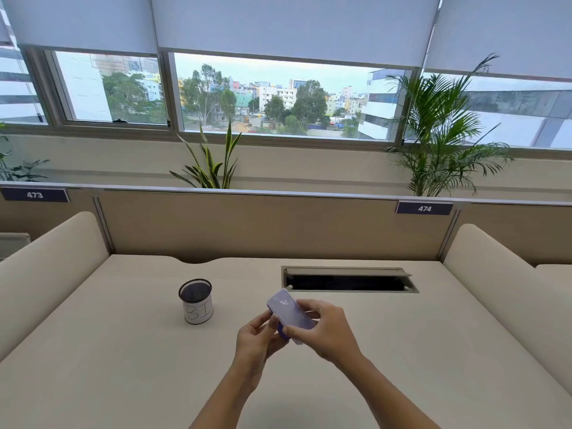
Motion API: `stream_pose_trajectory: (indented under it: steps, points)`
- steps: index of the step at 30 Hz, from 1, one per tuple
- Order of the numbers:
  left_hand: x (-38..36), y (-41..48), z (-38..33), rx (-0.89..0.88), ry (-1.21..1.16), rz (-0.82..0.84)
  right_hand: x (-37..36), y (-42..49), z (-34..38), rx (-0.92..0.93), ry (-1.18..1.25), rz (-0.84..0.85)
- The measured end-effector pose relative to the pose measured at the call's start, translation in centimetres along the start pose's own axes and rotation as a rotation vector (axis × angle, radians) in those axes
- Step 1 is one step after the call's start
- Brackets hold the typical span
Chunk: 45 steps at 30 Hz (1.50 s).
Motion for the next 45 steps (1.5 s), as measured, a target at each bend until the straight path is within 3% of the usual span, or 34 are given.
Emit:
stream_pose_trajectory:
  steps: [12,26,37,45]
  points:
    - [0.9,0.6,-0.2,0.015,-0.052,-0.087,-0.1,-0.2,0.6,0.042,0.049,-0.029]
    - [1.3,0.4,-1.0,0.085,-0.182,-0.214,-0.1,-1.3,1.5,0.212,0.119,0.021]
    - [0.2,-0.9,-0.7,0.147,-0.228,-0.195,1.2,-1.9,2.4,0.460,-0.046,-0.093]
    - [0.4,-1.1,-0.3,0.153,-0.206,-0.242,1.4,-2.8,3.1,0.543,-0.111,-0.151]
Point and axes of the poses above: each hand's wrist, its own y-axis towards the middle knuckle, its own x-axis out of the back of the hand, z = x × y, the point moved 8 cm from there along y, towards the middle knuckle, and after that the axes turned 8 degrees about -z, right-handed, at the moved point
